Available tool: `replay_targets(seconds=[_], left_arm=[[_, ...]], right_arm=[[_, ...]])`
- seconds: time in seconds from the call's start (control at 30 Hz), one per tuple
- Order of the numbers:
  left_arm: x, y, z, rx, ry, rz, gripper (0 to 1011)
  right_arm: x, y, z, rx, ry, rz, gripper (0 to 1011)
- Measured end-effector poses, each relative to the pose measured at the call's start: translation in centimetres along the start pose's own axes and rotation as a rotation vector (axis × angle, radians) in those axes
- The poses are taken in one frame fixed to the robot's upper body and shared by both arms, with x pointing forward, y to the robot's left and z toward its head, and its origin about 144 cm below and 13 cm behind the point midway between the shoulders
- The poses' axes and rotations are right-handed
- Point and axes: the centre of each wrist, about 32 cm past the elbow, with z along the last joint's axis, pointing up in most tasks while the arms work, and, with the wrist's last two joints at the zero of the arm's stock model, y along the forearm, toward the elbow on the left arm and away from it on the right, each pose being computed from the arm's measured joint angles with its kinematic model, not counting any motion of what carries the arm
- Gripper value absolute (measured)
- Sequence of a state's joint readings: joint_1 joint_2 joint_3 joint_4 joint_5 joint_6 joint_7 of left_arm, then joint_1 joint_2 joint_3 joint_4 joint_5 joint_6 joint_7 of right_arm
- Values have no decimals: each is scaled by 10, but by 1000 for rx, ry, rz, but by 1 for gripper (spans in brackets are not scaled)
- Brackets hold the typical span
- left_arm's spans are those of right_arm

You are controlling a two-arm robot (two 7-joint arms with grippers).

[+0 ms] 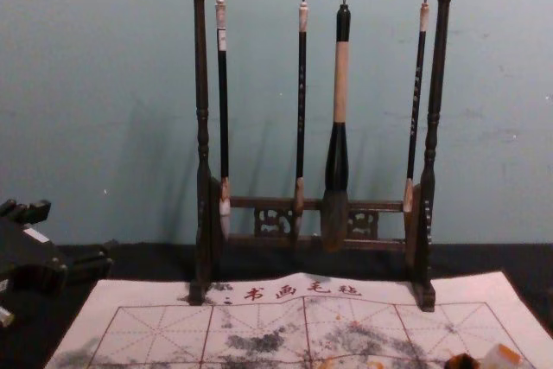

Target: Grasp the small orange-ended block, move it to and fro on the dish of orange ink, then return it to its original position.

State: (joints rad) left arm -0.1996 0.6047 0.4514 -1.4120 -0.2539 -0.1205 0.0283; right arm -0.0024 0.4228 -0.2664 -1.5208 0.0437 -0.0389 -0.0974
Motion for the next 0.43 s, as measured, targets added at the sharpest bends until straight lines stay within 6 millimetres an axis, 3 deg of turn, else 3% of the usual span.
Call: replay_targets(seconds=[0.43], left_arm=[[0,0,0,0,0,0,1001]], right_arm=[[0,0,0,2,0,1,1000]])
